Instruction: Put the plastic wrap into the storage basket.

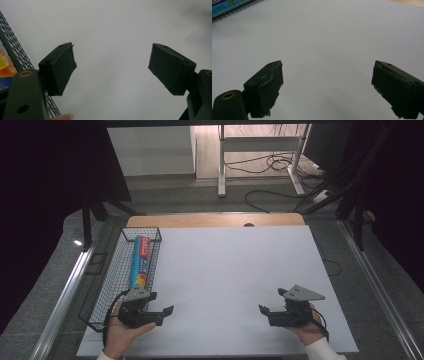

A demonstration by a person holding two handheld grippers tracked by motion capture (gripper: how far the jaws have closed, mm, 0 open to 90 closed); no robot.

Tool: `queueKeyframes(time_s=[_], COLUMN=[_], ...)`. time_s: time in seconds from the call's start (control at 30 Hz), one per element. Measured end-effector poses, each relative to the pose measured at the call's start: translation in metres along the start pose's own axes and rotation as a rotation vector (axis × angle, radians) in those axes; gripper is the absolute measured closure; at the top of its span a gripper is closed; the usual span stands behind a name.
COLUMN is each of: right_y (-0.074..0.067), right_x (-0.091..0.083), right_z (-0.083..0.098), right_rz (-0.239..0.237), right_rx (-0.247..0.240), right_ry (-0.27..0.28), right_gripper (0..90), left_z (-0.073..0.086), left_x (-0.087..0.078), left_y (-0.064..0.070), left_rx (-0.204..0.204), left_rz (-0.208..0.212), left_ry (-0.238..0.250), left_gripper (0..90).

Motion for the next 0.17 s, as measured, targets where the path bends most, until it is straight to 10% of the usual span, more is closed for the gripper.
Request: queueKeyframes(time_s=[0.17], right_y=[0.0044], right_x=[-0.0023], right_z=[-0.002], right_rz=[0.005], right_rx=[0.007], right_ry=[0.016], right_gripper=[10.6], left_z=[0.0015], left_x=[0.0028], left_y=[-0.0008], left_rx=[0.003], left_rz=[0.001], left_ry=[-0.012], left_gripper=[21.0])
Point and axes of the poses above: each handheld gripper's, and its own axes: x roughly forward along the jaws, z roughly out of its underside, y roughly to its right, the point moved 8 cm from there along x, roughly forward along the jaws, and after that the axes turned 12 degrees about -z, right-handed, at the moved point
